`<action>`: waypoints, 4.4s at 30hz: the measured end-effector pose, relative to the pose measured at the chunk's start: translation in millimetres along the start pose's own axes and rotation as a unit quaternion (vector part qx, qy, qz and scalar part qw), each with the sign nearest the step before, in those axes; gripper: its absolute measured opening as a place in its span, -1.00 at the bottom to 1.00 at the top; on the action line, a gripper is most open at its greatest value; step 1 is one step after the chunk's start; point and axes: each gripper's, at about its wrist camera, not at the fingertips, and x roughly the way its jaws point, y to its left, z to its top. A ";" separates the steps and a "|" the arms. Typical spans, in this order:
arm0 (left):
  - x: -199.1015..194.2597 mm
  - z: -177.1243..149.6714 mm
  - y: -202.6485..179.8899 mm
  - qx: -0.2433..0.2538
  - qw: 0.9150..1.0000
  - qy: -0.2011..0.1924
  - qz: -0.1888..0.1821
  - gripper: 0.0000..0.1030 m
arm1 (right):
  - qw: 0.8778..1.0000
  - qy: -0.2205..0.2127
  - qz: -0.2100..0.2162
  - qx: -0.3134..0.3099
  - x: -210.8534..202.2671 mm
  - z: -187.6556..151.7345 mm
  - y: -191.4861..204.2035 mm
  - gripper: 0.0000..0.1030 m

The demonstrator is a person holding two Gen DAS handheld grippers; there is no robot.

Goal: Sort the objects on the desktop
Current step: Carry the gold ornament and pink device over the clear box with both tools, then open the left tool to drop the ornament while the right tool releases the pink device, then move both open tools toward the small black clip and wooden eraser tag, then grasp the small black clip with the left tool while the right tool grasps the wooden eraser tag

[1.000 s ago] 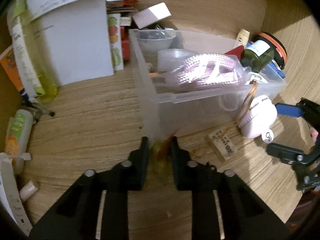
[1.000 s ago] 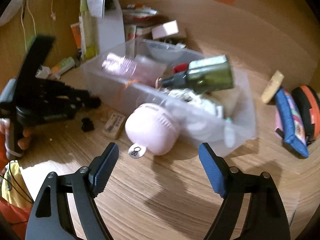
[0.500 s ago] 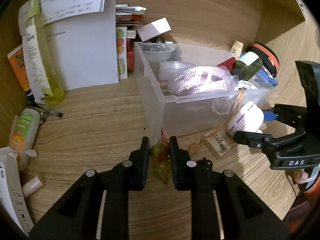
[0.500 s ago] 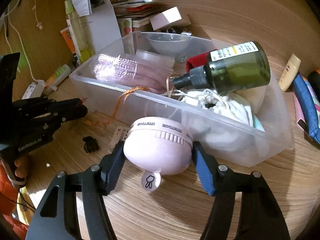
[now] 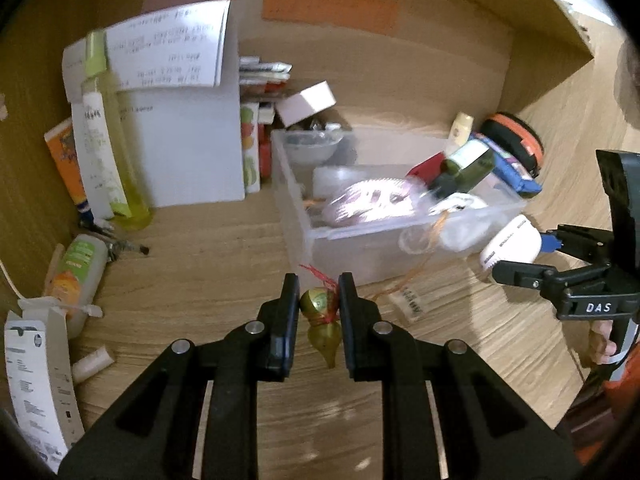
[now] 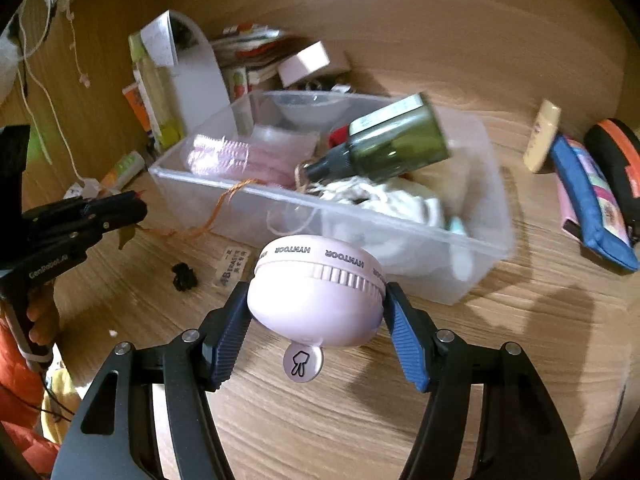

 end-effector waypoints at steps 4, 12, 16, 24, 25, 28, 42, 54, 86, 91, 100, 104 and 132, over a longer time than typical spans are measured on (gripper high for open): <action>-9.8 8.6 -13.3 0.009 1.000 -0.017 -0.009 -0.64 | 1.000 -0.020 -0.004 0.008 -15.9 0.0 -6.9 0.21; -20.0 31.5 -41.3 0.005 0.997 -0.033 -0.076 -0.64 | 0.998 -0.060 -0.013 0.011 -47.3 7.6 -19.1 0.21; -15.5 44.6 -56.9 0.007 0.993 -0.030 -0.114 -0.64 | 0.997 -0.075 -0.016 0.012 -57.6 13.0 -26.9 0.21; 2.8 73.4 -76.7 0.017 0.991 -0.035 -0.131 -0.64 | 0.996 -0.087 -0.021 0.013 -58.3 25.7 -44.8 0.21; 6.2 75.3 -76.4 0.016 0.991 -0.033 -0.130 -0.64 | 0.996 -0.086 -0.020 0.013 -55.9 27.8 -45.9 0.21; 21.2 83.0 -73.4 0.011 0.992 -0.024 -0.121 -0.64 | 0.997 -0.080 -0.015 0.011 -46.1 33.9 -49.3 0.21; 80.9 98.5 -59.0 0.006 0.996 0.030 -0.083 -0.64 | 0.999 -0.040 -0.013 -0.008 -2.5 50.0 -55.1 0.21; 73.0 90.3 -64.5 0.021 0.997 0.027 -0.069 0.02 | 0.999 -0.024 -0.042 -0.017 7.8 50.2 -47.2 0.21; -2.2 19.8 -22.5 0.041 0.998 -0.006 0.053 0.94 | 0.992 -0.055 -0.103 -0.057 -44.0 15.6 8.5 0.88; 22.2 -12.1 -16.0 0.047 0.996 0.055 0.053 0.94 | 0.994 -0.029 -0.085 -0.068 -28.9 0.0 20.6 0.88; 45.9 -21.4 -33.4 0.089 0.992 0.092 0.021 0.22 | 0.993 0.020 -0.055 -0.102 16.3 -14.7 42.2 0.88; 55.4 -19.2 -42.5 0.108 0.989 0.106 0.005 -0.28 | 0.992 0.021 -0.035 -0.115 25.3 -12.2 48.2 0.84; 18.0 -1.8 2.2 0.028 0.999 0.027 -0.017 -0.64 | 0.990 0.060 0.052 -0.116 63.7 -3.8 67.4 -0.53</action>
